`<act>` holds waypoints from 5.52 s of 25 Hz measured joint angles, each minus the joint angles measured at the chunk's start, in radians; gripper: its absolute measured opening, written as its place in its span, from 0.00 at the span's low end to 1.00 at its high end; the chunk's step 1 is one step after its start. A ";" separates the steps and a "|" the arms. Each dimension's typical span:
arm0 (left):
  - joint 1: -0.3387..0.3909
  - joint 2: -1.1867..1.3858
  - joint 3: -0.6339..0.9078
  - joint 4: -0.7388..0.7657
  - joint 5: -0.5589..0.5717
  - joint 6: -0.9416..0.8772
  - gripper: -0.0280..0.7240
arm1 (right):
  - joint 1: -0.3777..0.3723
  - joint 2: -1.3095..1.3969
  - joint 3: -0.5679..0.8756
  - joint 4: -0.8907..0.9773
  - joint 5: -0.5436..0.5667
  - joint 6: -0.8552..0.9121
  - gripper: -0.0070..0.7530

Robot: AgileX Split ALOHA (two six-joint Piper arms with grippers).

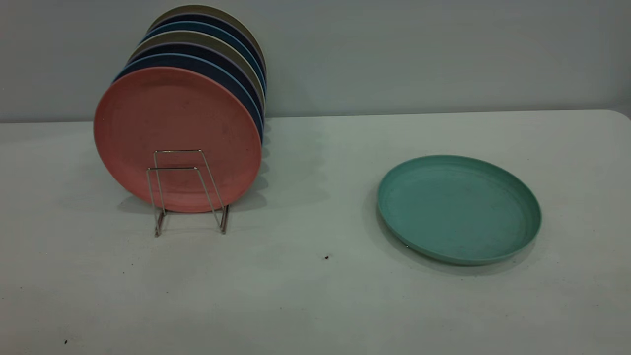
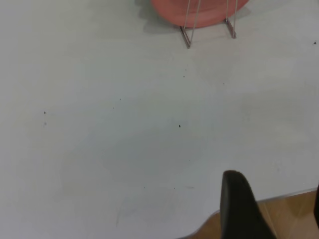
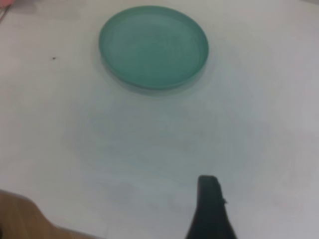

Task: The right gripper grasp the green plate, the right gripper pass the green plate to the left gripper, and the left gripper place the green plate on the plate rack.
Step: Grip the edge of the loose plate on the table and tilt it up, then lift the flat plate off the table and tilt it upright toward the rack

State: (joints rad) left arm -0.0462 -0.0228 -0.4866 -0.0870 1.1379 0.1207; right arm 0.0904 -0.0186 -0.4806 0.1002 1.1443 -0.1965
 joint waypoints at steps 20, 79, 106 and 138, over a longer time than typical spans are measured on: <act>0.000 0.355 -0.040 -0.277 -0.342 0.085 0.56 | 0.000 0.307 -0.020 0.220 -0.414 -0.103 0.68; 0.000 1.264 -0.099 -1.121 -0.684 0.798 0.58 | -0.332 2.368 -0.784 1.174 -0.431 -0.996 0.68; 0.000 1.265 -0.099 -1.160 -0.684 0.806 0.57 | -0.231 2.439 -0.828 1.168 -0.526 -0.919 0.03; 0.000 1.833 -0.204 -1.655 -0.414 1.284 0.53 | 0.010 2.190 -0.828 1.067 -0.320 -0.876 0.03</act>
State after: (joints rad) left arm -0.0462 1.8107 -0.6909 -1.7423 0.7243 1.4045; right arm 0.1001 2.1711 -1.3085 1.1669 0.8244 -1.0724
